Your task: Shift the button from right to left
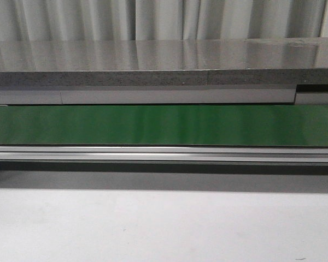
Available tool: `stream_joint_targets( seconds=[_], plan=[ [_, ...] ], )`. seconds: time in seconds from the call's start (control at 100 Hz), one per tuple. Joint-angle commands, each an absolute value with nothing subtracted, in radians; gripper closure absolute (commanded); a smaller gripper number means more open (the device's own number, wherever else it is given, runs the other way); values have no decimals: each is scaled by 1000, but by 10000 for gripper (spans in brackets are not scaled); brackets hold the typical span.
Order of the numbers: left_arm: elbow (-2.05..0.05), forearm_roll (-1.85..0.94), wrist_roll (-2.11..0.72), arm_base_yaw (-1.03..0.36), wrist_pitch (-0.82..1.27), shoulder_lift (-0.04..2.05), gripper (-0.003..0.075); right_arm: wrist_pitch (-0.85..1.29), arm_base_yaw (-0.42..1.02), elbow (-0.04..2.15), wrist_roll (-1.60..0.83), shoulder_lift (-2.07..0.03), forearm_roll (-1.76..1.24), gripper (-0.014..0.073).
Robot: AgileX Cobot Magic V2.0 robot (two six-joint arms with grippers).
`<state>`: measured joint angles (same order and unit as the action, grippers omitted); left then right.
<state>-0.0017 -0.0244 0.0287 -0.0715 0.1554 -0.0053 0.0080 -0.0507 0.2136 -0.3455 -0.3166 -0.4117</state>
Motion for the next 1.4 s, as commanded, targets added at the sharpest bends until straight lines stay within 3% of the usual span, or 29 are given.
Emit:
stream_joint_targets(
  seconds=[0.0,0.55,0.95,1.1,1.39],
  plan=[
    [45,-28,31,-73,84,-37,741,-60,-16,243,-349,-313,-417,661],
    [45,-28,31,-73,84,-37,740,-81,16,235,-349,-310,-384,661],
    [45,-28,31,-73,84,-37,740,-89,-170,79,-65,-75,0,661],
    [45,-28,31,-73,84,-37,740,-86,-173,-10,-65,36,0,661],
    [45,-28,31,-73,86,-37,740,-11,-173,-13,-23,31,45,661]
  ],
)
